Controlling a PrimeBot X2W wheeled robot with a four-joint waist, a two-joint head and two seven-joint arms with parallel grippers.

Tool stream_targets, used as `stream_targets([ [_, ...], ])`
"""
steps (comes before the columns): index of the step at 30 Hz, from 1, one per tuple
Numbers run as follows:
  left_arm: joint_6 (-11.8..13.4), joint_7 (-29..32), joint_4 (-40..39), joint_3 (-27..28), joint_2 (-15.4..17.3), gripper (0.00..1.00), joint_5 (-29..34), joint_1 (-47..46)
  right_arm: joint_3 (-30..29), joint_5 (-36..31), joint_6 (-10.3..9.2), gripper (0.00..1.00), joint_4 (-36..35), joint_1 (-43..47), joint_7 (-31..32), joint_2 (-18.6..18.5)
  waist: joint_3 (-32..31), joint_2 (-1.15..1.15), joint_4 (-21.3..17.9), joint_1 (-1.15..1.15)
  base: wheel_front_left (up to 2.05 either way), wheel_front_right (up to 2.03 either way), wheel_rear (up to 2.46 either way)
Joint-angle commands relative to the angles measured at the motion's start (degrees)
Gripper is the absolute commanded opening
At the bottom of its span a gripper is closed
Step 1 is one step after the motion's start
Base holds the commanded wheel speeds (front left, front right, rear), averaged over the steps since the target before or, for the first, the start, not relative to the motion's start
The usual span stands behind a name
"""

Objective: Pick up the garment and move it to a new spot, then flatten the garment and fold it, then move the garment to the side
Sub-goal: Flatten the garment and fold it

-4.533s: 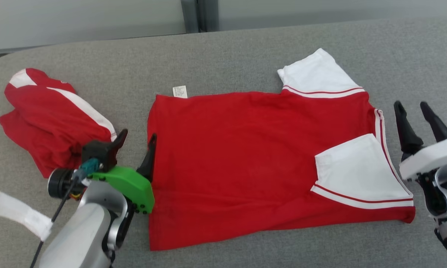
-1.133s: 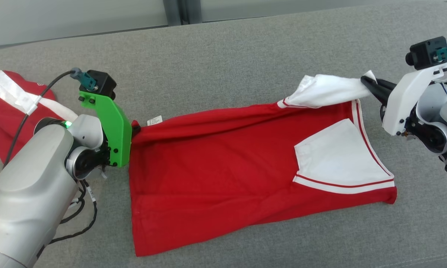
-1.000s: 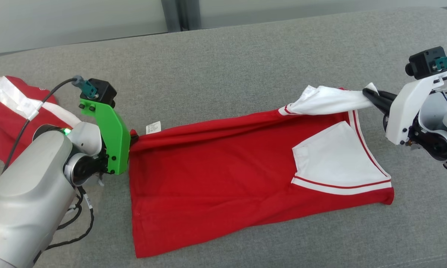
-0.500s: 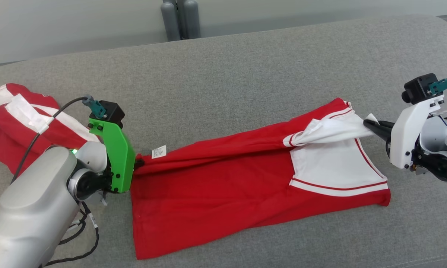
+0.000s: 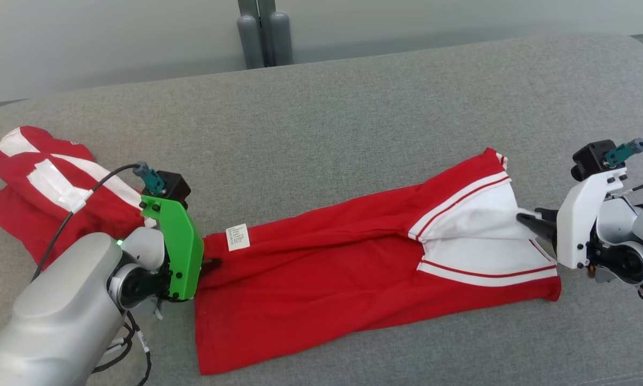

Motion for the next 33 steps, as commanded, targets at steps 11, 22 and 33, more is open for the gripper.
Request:
stream_targets([
  [11, -0.1, -6.0, -1.8, 1.4, 2.4, 1.0, -0.1, 2.2, -1.3, 3.3, 0.03, 1.0, -1.7, 4.5, -3.9, -1.3, -5.1, 0.0, 0.5, 0.0, 0.0, 0.0, 0.0],
  [22, 7.1, -31.2, -10.3, 8.9, 7.8, 1.0, 6.1, 8.9, -11.5, -1.1, 0.03, 1.0, -1.4, 9.5, -28.2, 0.7, -8.0, 0.0, 0.5, 0.0, 0.0, 0.0, 0.0],
  [33, 22.9, -54.2, -28.5, 18.0, 12.8, 1.0, 10.9, 25.2, -57.3, -32.5, 0.03, 1.0, -11.2, 29.9, -28.4, 16.0, -8.2, 0.0, 1.0, 0.0, 0.0, 0.0, 0.0],
])
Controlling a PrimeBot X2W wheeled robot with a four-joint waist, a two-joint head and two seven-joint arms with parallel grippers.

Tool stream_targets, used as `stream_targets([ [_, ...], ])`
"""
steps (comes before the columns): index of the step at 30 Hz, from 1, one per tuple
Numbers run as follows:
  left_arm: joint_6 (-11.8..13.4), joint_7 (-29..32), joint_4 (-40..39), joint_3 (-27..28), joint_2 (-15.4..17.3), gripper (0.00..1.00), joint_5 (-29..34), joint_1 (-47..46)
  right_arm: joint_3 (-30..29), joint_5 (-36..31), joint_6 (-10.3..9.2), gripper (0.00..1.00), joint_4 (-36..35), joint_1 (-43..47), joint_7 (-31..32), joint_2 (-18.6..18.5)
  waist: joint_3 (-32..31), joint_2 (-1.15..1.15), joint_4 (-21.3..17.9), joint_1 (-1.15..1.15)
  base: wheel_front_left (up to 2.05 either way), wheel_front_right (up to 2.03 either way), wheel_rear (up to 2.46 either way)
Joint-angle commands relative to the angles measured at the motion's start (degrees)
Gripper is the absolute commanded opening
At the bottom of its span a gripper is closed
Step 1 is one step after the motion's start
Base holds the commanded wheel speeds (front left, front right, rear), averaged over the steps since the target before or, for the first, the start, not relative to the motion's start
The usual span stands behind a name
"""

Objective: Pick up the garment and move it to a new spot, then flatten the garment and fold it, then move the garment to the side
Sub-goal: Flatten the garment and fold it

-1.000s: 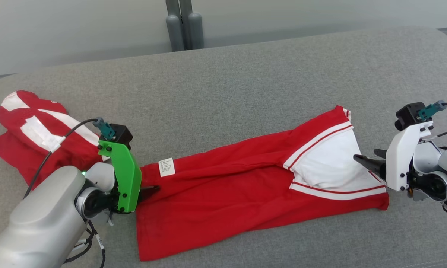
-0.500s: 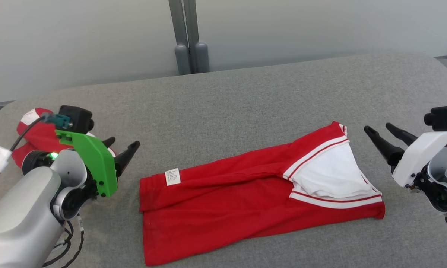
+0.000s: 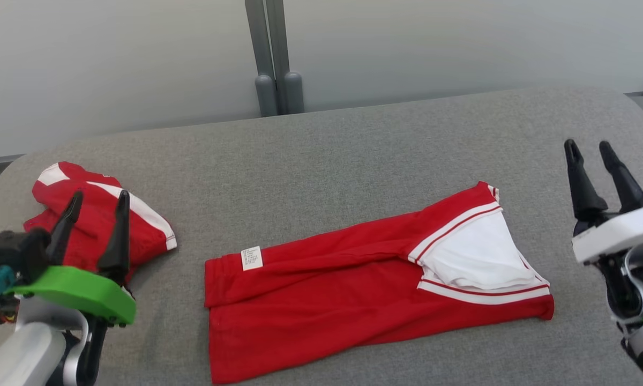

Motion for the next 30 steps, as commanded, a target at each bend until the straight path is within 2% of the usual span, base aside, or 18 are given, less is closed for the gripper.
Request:
stream_targets([
  [1, 1.8, -1.4, -2.0, 1.2, -0.3, 1.0, 1.2, 2.5, -3.0, -3.4, 0.03, 1.0, -1.4, 4.1, -0.1, 1.8, 0.3, 0.0, 0.5, 0.0, 0.0, 0.0, 0.0],
  [6, 6.0, -2.7, -7.5, 4.5, -3.4, 1.0, 7.7, 9.2, -8.7, -9.6, 0.03, 1.0, -4.9, 11.4, -0.1, 7.0, 0.6, 0.0, 1.4, 0.0, 0.0, 0.0, 0.0],
  [10, 7.6, -2.6, -10.2, 9.6, -9.0, 1.0, 15.2, 15.1, -10.6, -12.1, 0.03, 1.0, -5.9, 15.1, -0.2, 9.1, 0.6, 0.0, 1.8, 0.0, 0.0, 0.0, 0.0],
  [14, 5.6, -2.6, -10.0, 13.9, -14.7, 1.0, 19.8, 20.3, -11.3, -13.8, 0.03, 1.0, -6.1, 16.9, -0.2, 10.4, 0.5, 0.0, 2.1, 0.0, 0.0, 0.0, 0.0],
  [17, 2.9, -2.6, -8.8, 15.9, -18.1, 1.0, 22.0, 21.9, -11.3, -14.2, 0.03, 1.0, -6.1, 16.9, -0.2, 10.5, 0.6, 0.0, 2.2, 0.0, 0.0, 0.0, 0.0],
  [23, -1.5, -2.7, -6.7, 19.0, -21.5, 1.0, 25.1, 21.7, -10.7, -14.5, 0.03, 1.0, -2.9, 15.2, 0.3, 9.6, 1.1, 0.0, 2.6, 0.0, 0.0, 0.0, 0.0],
  [30, -5.2, -2.7, -4.8, 20.4, -24.3, 1.0, 27.6, 20.3, -7.9, -12.7, 0.03, 1.0, 7.7, 7.7, 8.8, 8.1, 2.2, 0.0, 4.0, 0.0, 0.0, 0.0, 0.0],
])
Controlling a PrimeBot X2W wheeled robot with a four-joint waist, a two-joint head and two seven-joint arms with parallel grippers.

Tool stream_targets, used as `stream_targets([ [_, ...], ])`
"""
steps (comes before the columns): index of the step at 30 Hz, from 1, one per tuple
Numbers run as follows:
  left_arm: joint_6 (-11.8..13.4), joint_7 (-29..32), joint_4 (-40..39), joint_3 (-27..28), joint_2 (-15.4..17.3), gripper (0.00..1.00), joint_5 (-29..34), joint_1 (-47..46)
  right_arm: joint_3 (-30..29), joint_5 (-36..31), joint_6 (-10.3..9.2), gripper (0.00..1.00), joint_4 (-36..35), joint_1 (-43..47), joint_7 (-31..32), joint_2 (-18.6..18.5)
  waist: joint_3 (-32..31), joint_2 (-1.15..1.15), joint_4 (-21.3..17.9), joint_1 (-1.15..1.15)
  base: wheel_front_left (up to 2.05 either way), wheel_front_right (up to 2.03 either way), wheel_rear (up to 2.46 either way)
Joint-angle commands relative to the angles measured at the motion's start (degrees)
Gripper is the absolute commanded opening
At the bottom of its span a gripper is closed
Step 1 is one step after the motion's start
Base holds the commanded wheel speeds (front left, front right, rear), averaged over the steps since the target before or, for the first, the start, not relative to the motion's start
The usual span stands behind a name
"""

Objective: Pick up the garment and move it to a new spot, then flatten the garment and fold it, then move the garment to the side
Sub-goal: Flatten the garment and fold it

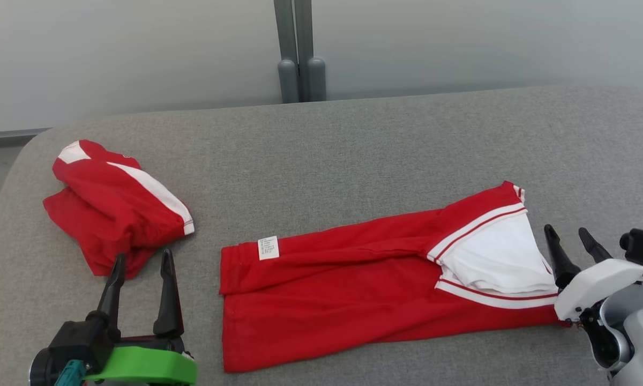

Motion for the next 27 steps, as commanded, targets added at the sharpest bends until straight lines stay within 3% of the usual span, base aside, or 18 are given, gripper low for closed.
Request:
stream_targets([
  [1, -0.7, -0.2, 0.5, 0.1, -0.5, 1.0, 1.1, -1.2, 0.8, 0.6, 0.03, 1.0, 1.8, -1.7, 1.8, -0.6, 0.5, 0.0, 0.9, 0.0, 0.0, 0.0, 0.0],
  [14, -4.2, -0.2, 4.8, 0.0, -3.1, 1.0, 2.2, -3.6, 3.3, 8.1, 0.03, 1.0, 19.4, -12.7, 19.7, -3.0, 2.9, 0.0, 6.2, 0.0, 0.0, 0.0, 0.0],
  [23, -5.1, -0.2, 6.1, 0.1, -4.0, 1.0, 2.7, -4.0, 5.4, 13.4, 0.05, 1.0, 21.8, -11.8, 25.5, -1.2, 3.5, 0.0, 7.9, 0.0, 0.0, 0.0, 0.0],
  [25, -5.4, -0.2, 6.5, 0.1, -4.2, 1.0, 2.8, -4.1, 6.2, 14.3, 0.12, 0.41, 20.7, -11.2, 24.7, -1.2, 3.3, 0.0, 8.2, 0.0, 0.0, 0.0, 0.0],
  [26, -5.4, -0.2, 6.6, 0.1, -4.3, 1.0, 2.8, -4.1, 6.4, 14.9, 0.12, 0.0, 20.2, -11.1, 23.8, -1.4, 3.2, 0.0, 8.2, 0.0, 0.0, 0.0, 0.0],
  [27, -5.5, -0.2, 6.7, 0.2, -4.3, 1.0, 2.8, -4.2, 6.5, 15.1, 0.12, 0.0, 19.8, -11.2, 22.8, -1.6, 3.1, 0.0, 8.2, 0.0, 0.0, 0.0, 0.0],
])
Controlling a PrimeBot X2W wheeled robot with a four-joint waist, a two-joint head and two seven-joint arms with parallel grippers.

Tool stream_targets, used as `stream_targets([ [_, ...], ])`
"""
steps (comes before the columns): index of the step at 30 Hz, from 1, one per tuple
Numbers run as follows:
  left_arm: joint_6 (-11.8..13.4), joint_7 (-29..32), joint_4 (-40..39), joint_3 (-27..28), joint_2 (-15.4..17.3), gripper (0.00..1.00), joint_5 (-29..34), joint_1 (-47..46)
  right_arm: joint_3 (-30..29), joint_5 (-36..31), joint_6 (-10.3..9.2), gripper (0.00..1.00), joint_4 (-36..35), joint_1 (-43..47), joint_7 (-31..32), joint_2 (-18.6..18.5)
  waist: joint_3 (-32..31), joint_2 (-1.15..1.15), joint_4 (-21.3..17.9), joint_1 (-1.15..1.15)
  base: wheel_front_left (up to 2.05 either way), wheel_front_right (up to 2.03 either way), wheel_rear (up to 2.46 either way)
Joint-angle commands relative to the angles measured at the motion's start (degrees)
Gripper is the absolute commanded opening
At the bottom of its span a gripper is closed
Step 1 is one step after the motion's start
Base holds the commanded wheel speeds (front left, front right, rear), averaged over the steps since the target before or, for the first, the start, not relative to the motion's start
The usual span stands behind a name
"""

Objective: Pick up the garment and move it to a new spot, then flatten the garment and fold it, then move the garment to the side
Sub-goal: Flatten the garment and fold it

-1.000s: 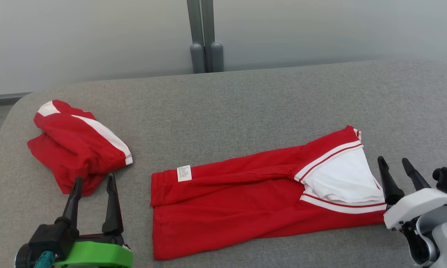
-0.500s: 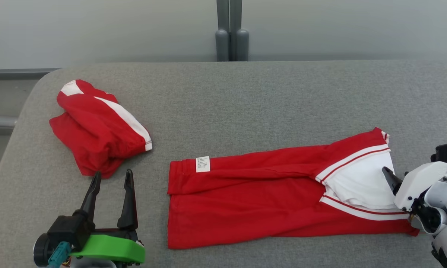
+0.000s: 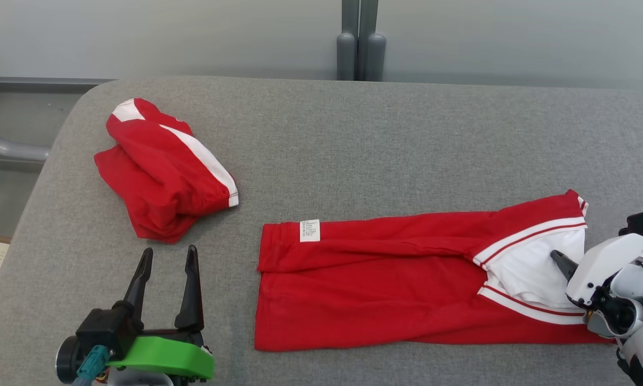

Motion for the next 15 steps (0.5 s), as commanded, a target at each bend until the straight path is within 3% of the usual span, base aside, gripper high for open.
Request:
stream_targets([
  [1, -0.2, -0.2, 0.1, 0.2, -0.1, 1.0, 0.5, -0.9, 0.8, 0.5, 0.22, 0.0, -0.2, 1.1, -1.2, 1.0, -0.2, 0.0, 0.0, 0.0, 0.0, 0.0, 0.0],
  [10, -0.6, -0.2, 0.8, 0.1, -0.1, 1.0, 0.4, 0.2, 2.1, 2.2, 0.14, 0.0, 0.2, -0.2, -8.5, -1.5, -1.4, 0.0, -1.7, 0.0, 0.0, 0.0, 0.0],
  [15, -0.7, -0.2, 0.5, 0.1, 0.0, 1.0, 0.2, 0.2, 2.2, 2.3, 0.12, 0.0, 1.4, -1.1, -11.4, -5.3, -1.7, 0.0, -3.5, 0.0, 0.0, 0.0, 0.0],
])
